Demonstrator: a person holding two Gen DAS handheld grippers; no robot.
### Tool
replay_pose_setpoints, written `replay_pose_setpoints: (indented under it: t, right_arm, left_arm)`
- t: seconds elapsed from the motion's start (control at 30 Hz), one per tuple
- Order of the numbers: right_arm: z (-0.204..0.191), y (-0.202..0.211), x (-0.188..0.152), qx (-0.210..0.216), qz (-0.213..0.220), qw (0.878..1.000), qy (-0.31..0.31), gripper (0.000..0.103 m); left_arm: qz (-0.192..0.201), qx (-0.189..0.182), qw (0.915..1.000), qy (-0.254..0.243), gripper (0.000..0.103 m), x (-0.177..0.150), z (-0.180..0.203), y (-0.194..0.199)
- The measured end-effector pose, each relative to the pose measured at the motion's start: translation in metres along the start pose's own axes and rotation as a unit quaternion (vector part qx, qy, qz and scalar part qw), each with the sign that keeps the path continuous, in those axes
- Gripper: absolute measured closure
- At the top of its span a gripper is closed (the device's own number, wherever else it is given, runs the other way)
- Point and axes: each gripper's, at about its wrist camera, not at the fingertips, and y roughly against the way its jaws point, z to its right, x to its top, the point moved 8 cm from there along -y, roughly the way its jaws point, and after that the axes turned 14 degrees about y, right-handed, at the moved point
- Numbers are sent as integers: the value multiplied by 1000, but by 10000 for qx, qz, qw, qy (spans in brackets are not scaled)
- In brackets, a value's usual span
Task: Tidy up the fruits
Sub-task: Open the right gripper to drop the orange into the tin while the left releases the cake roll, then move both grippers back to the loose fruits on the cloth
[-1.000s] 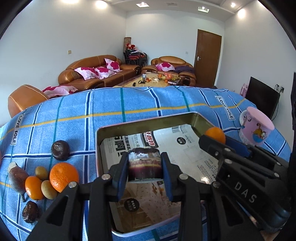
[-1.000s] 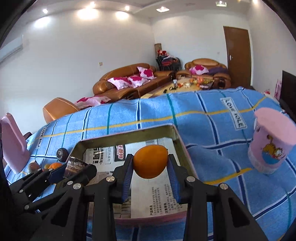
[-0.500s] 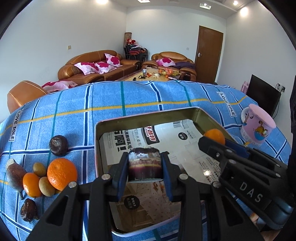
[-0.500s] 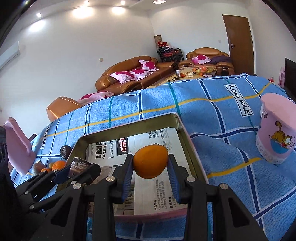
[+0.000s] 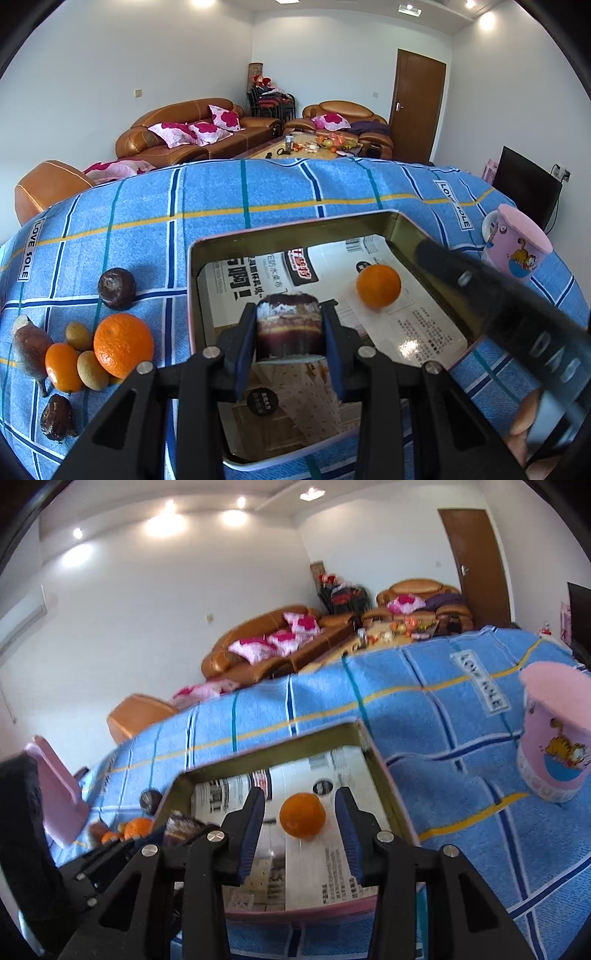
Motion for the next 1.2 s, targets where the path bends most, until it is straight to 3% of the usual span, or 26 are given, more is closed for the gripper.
replay_pose_setpoints:
  t: [0.07, 0.13, 0.23, 0.47, 0.57, 0.77, 0.93, 1.2]
  right_arm:
    - [5, 8, 5, -142, 200, 9997, -52, 59]
    - [9, 14, 8, -251, 356, 9990, -127, 46]
    - [12, 20, 12, -354, 518, 9979, -152, 42]
    - [15, 24, 16, -557, 661, 9962, -81, 42]
    - [17, 28, 18, -775, 822, 9936, -5, 42]
    - [14, 41, 26, -1030, 1269, 9862, 252, 42]
    - [3, 43, 27, -1013, 1302, 9849, 524, 42]
    - [-2, 49, 26, -1257, 1356, 9805, 671, 42]
  left_arm:
    - [16, 8, 10000, -26, 67, 0, 1, 1]
    - [81, 37, 9999, -47, 64, 0, 1, 3]
    - [198, 92, 9997, -95, 51, 1, 2, 7]
    - [794, 169, 9967, -72, 2, 9, 3, 30]
    - [1021, 244, 9945, 6, 0, 17, -2, 39]
    - [1013, 355, 9935, 371, 0, 28, -23, 46]
    - [1177, 564, 9907, 376, 0, 36, -55, 64]
    - [1546, 1201, 9804, 205, 0, 56, -122, 89]
